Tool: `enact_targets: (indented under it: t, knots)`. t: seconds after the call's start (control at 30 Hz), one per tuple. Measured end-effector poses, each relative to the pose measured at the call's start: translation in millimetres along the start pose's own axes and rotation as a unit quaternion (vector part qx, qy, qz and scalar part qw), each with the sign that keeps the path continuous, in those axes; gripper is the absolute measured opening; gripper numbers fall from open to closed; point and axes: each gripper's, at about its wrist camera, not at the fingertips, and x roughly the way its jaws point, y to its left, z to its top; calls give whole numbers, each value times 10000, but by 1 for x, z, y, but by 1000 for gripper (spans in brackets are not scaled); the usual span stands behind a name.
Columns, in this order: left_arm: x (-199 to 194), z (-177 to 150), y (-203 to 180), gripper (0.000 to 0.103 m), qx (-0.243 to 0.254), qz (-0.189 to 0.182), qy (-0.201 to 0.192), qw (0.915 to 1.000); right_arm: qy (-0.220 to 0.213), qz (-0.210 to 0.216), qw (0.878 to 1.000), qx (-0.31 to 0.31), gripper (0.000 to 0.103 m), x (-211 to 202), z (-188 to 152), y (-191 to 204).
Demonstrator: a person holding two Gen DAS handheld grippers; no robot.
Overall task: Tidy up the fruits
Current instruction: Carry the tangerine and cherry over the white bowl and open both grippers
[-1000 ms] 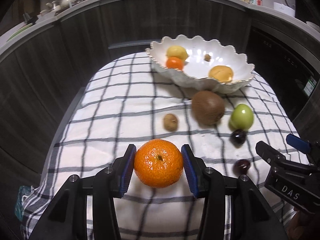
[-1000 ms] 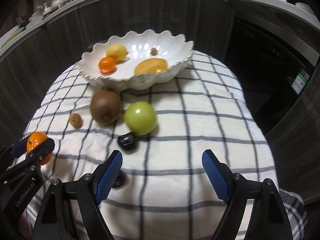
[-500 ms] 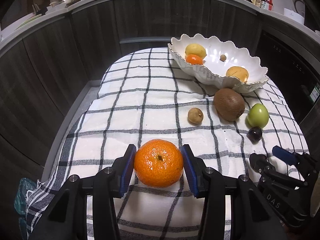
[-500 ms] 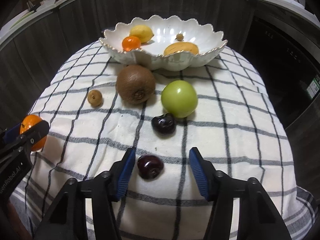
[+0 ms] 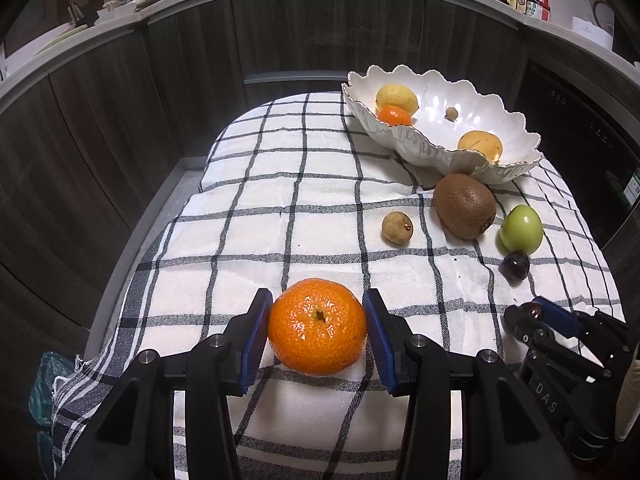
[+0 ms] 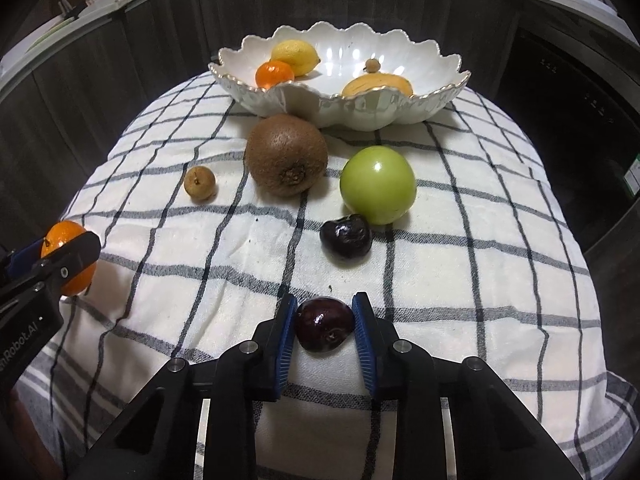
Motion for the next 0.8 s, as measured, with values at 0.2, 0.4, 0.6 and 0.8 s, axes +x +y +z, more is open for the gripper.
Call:
enact_targets:
  t: [0.2, 0.4, 0.6, 0.8]
  knots:
    - [-4, 4, -3, 46, -5, -12, -45, 10000, -192, -21, 9998, 101, 30, -13, 10, -4]
    - [-8, 14, -5, 46, -63, -4, -129, 9999, -363, -18, 9992, 183, 30, -24, 22, -7]
    - [-10, 33, -11, 46, -99, -38, -268, 9996, -574, -14, 9979, 309, 30, -31, 42, -13]
    - [-7, 65, -24, 46, -95, -103, -499, 9987, -808, -92, 9957, 433, 30, -35, 68, -27]
